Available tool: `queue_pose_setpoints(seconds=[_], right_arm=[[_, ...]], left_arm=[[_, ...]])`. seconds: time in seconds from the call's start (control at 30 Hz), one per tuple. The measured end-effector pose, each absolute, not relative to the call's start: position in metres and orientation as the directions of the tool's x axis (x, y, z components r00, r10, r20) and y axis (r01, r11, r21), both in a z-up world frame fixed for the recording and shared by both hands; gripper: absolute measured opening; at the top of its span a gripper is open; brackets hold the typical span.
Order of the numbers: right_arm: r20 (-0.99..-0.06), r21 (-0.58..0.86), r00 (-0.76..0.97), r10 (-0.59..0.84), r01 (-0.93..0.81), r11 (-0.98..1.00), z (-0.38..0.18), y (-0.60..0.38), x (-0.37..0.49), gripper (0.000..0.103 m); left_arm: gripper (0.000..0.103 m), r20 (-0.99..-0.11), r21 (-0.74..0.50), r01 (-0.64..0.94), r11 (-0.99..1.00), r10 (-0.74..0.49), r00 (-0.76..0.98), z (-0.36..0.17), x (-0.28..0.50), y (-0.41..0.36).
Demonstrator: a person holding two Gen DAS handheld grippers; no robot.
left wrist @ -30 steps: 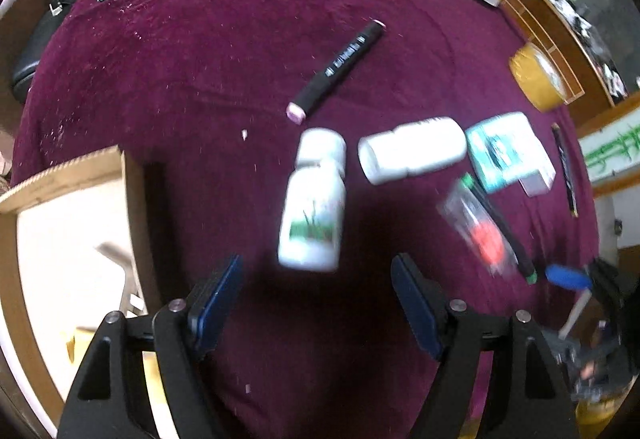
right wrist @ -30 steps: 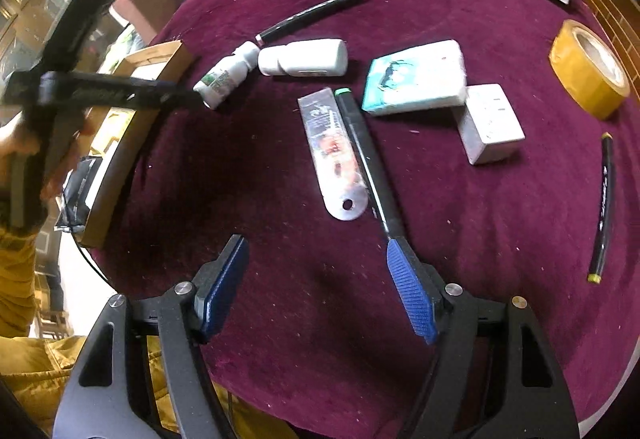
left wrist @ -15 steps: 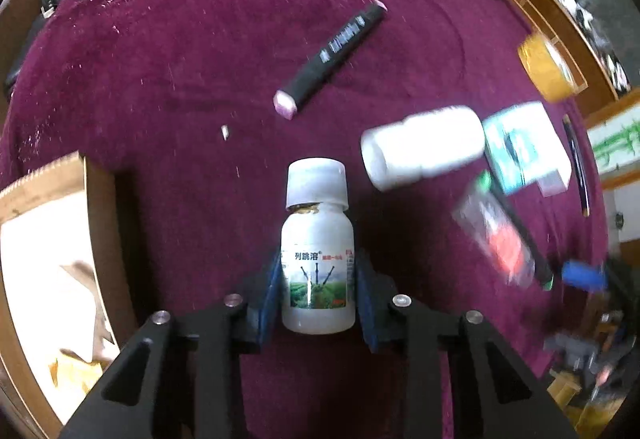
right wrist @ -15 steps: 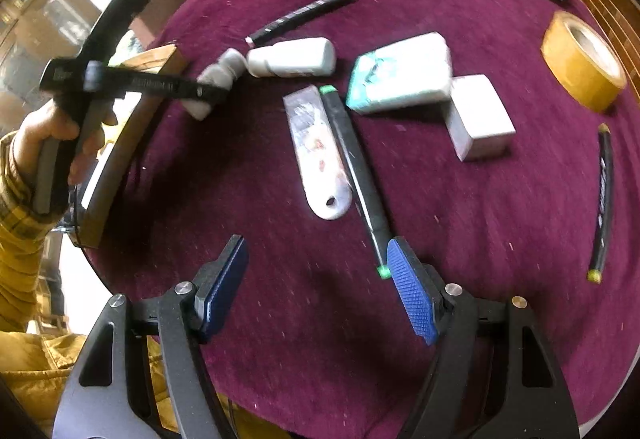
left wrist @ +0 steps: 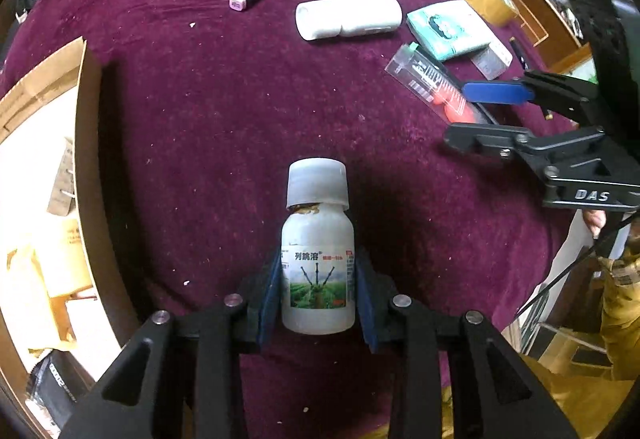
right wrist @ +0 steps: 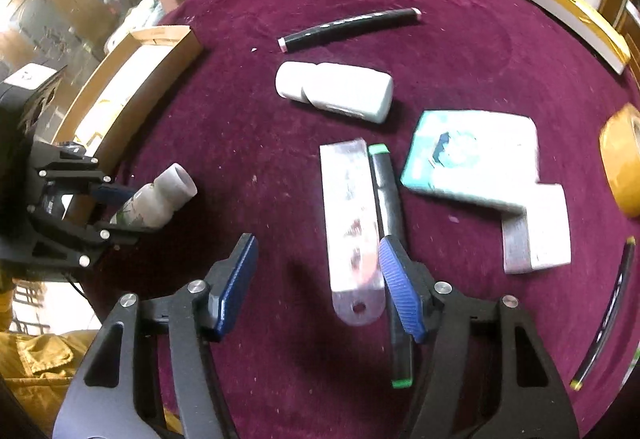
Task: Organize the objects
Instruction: 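Grasp the clear package with red contents with the right gripper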
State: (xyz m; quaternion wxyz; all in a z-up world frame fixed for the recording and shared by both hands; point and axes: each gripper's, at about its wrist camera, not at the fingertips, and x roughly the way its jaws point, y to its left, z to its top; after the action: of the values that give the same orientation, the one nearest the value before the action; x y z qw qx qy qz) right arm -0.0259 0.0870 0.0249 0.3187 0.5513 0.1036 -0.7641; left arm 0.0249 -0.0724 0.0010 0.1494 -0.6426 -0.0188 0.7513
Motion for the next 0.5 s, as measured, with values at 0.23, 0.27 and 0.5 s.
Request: queue_pose_setpoints(seconds=[0.23,0.27,0.5], right_arm=[[-0.93,0.153,-0.179,-0.32,0.603,-0.783,0.01,0.071,-0.048,0.049],[-0.93,0.131,-0.197,-0.311,0.612,-0.78,0.011,0.068,-0.049,0.047],[-0.935,0.054,-0.249,-0.254,0.606,-0.794,0.011,0.068,-0.046,0.029]], left_arm=[[0.034,-0.959,-0.221,-0.199,-0.955,0.25,-0.134,0.001,0.028,-0.071],[0.034,-0.959,-0.22,-0.199,-0.955,0.249,-0.136,0.001,0.029,-0.071],[0.034,-0.963,-0.2,-0.213,-0.957,0.232,-0.137,0.002,0.031,-0.065]])
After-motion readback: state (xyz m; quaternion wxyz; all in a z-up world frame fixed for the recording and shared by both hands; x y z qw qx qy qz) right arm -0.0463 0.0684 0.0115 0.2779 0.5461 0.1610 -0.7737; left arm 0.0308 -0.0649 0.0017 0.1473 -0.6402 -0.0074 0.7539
